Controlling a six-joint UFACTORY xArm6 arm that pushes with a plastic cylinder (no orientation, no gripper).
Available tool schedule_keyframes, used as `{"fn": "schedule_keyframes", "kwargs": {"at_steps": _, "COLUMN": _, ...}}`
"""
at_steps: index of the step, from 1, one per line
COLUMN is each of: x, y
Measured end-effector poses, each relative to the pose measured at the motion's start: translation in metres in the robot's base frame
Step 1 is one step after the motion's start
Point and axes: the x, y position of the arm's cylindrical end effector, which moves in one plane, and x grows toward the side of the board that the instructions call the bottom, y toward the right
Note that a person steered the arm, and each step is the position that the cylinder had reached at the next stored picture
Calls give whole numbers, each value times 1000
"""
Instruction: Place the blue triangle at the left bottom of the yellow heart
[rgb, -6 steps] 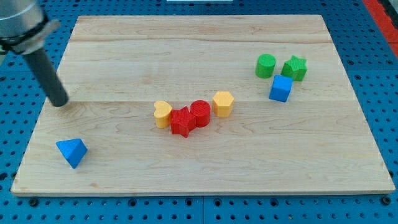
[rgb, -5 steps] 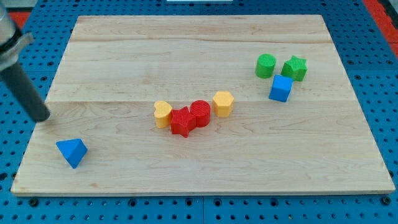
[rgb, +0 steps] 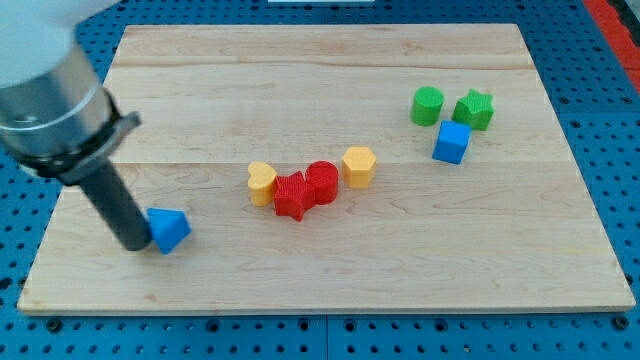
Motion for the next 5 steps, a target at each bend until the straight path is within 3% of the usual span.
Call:
{"fn": "schedule_keyframes", "kwargs": {"at_steps": 2, "x": 14, "y": 56}}
{"fn": "schedule_keyframes", "kwargs": {"at_steps": 5, "x": -72, "y": 65}}
